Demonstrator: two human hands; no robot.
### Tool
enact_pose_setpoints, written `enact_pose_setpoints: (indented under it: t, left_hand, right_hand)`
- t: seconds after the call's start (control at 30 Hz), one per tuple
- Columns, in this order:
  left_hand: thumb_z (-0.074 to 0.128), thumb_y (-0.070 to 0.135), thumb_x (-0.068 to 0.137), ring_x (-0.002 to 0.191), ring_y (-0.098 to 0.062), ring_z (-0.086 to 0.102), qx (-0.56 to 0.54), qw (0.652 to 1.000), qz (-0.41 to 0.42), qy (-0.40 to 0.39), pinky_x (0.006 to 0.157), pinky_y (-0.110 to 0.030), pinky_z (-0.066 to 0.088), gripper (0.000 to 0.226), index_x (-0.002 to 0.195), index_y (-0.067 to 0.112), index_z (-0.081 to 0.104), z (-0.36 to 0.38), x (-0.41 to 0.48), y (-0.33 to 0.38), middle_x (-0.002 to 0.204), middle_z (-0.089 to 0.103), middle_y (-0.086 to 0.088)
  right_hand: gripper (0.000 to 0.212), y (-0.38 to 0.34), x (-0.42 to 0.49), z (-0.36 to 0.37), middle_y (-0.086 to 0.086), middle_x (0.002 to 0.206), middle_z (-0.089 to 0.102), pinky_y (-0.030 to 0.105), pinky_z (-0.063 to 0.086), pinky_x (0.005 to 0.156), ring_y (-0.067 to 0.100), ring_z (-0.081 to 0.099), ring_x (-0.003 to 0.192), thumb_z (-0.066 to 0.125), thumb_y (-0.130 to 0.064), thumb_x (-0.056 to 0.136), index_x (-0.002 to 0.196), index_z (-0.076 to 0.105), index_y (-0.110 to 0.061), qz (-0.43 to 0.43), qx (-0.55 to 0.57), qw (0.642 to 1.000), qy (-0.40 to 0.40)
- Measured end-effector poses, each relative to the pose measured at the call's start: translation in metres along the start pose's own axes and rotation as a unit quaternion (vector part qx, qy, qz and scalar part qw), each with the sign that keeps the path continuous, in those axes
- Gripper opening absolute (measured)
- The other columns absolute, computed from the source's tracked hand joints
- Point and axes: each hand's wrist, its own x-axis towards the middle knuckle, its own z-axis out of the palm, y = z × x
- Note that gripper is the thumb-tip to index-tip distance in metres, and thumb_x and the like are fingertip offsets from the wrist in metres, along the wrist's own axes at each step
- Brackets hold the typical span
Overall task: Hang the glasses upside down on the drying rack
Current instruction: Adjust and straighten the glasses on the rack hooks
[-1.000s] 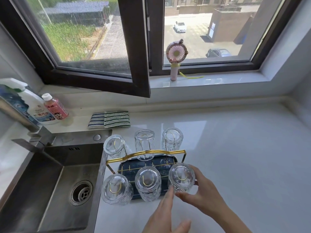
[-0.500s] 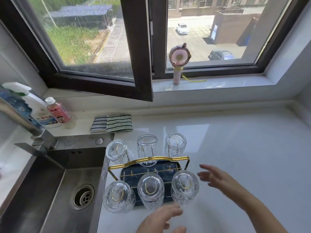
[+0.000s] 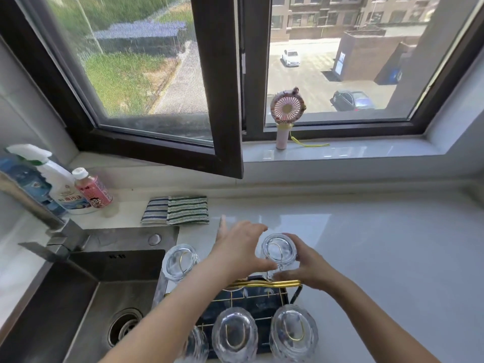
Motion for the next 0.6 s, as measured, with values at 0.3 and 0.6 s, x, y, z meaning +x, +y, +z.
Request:
enact_pose_setpoints:
  t: [0.3,0.6]
  left_hand:
    - [0.063,0.068,0.064,0.134,-0.02,0.037,0.048,0.998,0.021,-0.042,0.106,-0.064,-0.02,0.08,0.13,0.027,0.043,0.016,0.024,-0.008,0.137,0.053,0.004]
    - [0.065,0.065,0.065,0.126,-0.019,0.044,0.034,0.999,0.023,-0.025,0.108,-0.063,-0.019,0.075,0.126,0.025,0.047,0.014,0.019,-0.006,0.128,0.059,0.005]
  right_hand:
    - [0.079,-0.001,0.005,0.002,-0.016,0.112,0.061,0.03,0.053,0.086,0.003,0.058,0.1,0.081,-0.06,0.052,0.119,0.041,-0.045,-0.041,-0.008,0.999,0.013]
    - [0.076,0.001,0.006,0.003,-0.02,0.11,0.06,0.031,0.052,0.086,-0.001,0.057,0.098,0.081,-0.059,0.053,0.116,0.04,-0.05,-0.035,-0.014,0.999,0.011]
